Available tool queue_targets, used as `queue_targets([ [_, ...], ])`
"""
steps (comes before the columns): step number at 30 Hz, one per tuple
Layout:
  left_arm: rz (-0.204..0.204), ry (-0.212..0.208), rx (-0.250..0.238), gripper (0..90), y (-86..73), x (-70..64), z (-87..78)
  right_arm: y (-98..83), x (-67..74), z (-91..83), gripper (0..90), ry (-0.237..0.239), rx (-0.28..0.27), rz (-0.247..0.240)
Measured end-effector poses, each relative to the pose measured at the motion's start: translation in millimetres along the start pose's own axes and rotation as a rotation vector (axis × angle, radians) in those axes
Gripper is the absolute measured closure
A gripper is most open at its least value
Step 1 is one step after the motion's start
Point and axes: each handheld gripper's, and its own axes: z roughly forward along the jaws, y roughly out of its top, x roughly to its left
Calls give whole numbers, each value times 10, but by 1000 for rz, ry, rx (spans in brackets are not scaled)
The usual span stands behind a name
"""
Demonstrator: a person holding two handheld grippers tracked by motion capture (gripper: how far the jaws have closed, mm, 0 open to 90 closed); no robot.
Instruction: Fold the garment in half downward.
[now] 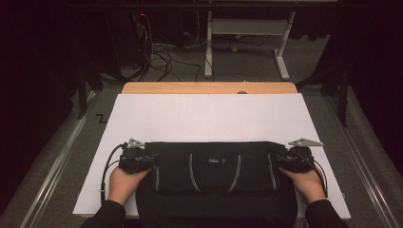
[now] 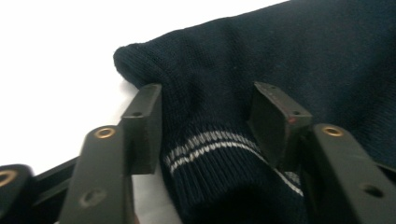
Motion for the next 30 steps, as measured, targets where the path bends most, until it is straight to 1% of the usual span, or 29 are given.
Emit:
queue_targets([
  [1,-1,-10,-5,478,-9,-8,-1,2,13,-2,591,4,1,-3],
  [2,-1,-10,-5,504,-9,-8,-1,3,19,-3,637,14,2,-7],
  [4,-12,-30,-21,542,-35,-8,-3,0,38,-7,733,33,0,-15],
  [5,-12,-30,-21,566,-35,-8,-3,0,38,-7,733,33,0,-15],
  [6,-19,-41,-21,588,-37,-2,-5,-5,67,-9,775,34,-5,-30],
  [7,-31,-52,-23,609,-39,3,-6,-6,81,-12,786,24,-7,-41],
  [8,-45,-76,-24,636,-43,15,-9,-8,96,-13,797,16,-12,-53],
  [9,-45,-76,-24,657,-43,15,-9,-8,96,-13,797,16,-12,-53],
  [10,-47,-82,-26,677,-48,16,-9,-8,111,-20,809,7,-14,-70],
  [12,-47,-90,-32,698,-56,15,-11,-5,106,-26,818,4,-17,-70],
  [14,-58,-93,-37,703,-55,23,-21,-4,101,-30,822,1,-19,-66],
  [16,-57,-86,-46,717,-46,25,-38,-2,79,-45,824,0,-30,-63],
  [17,-34,-71,-56,720,-19,18,-67,1,74,-56,825,-5,-38,-61],
  [18,-34,-71,-56,721,-19,18,-67,1,74,-56,825,-5,-38,-61],
  [19,-27,-63,-63,722,0,14,-83,14,69,-74,826,-5,-53,-68],
  [20,-25,-58,-89,724,48,8,-117,22,70,-81,827,-10,-58,-70],
  [21,-25,-56,-99,725,78,6,-131,33,68,-89,828,-12,-61,-74],
  [22,-25,-56,-99,726,78,6,-131,33,68,-89,828,-12,-61,-74],
  [23,-16,-52,-107,726,118,-2,-141,46,66,-95,829,-15,-68,-81],
  [25,-6,-44,-114,726,175,-10,-150,77,64,-108,830,-24,-75,-87],
  [26,-5,-40,-110,725,214,-11,-151,118,55,-122,833,-42,-89,-97],
  [27,-2,-32,-98,725,266,-11,-142,132,50,-127,833,-46,-92,-95],
  [28,-2,-32,-98,725,266,-11,-142,132,50,-127,833,-46,-92,-95],
  [29,10,-22,-97,725,318,-4,-132,172,34,-128,834,-55,-99,-101],
  [30,10,-22,-97,726,318,-4,-132,172,34,-128,834,-55,-99,-101],
])
